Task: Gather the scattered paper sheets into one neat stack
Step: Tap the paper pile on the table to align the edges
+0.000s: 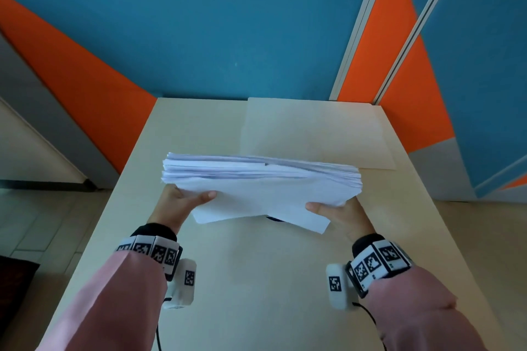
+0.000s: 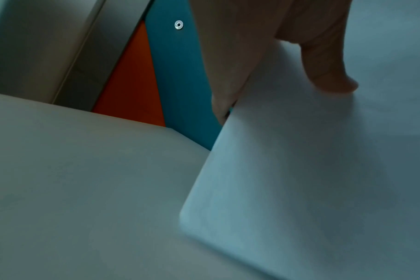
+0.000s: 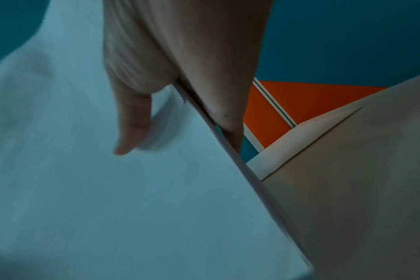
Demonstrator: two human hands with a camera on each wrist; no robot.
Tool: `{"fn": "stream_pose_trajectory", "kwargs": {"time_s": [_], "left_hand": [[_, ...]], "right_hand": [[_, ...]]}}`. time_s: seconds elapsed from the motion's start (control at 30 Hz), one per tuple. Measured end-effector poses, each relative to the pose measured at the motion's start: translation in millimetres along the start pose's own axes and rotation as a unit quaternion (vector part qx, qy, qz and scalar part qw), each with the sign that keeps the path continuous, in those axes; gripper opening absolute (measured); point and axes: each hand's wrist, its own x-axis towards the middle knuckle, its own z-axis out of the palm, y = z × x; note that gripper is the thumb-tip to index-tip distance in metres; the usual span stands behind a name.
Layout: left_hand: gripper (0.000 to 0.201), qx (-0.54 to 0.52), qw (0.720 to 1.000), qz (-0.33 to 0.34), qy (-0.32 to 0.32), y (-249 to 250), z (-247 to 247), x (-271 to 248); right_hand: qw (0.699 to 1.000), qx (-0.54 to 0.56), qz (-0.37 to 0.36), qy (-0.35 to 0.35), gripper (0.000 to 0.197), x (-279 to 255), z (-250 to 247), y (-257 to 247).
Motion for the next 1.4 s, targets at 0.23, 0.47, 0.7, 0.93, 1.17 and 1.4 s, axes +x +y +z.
{"fn": "stream_pose_trajectory", "kwargs": {"time_s": [0.23, 0.47, 0.7, 0.93, 1.17, 1.4], "left_hand": [[0.086, 0.167, 0.973, 0.146, 0.061, 31, -2, -5], [0.103, 0.443, 0.844, 0.233, 0.192, 82, 16, -11], [0.11, 0.633, 0.7, 0.327, 0.038, 83, 78, -26], [0.018, 0.52, 0.794, 0.314, -0.012, 118, 90, -15], [0.014, 0.112, 0.977, 0.177, 0.021, 121, 48, -14], [0.029, -0.087, 0.991, 0.094, 0.027, 79, 55, -22]], "right_hand": [[1.0, -0.012, 0.005, -0.012, 0.039, -2, -7, -7], [0.998, -0.012, -0.054, -0.006, 0.033, -3, -1, -17], [0.998, -0.011, -0.062, -0.01, 0.025, -3, 2, -22], [0.988, -0.054, -0.138, -0.03, 0.019, -3, -5, -41], [0.98, 0.009, -0.198, 0.021, 0.013, -6, -50, -64], [0.956, 0.165, -0.244, -0.004, 0.04, -15, -21, -83]]}}
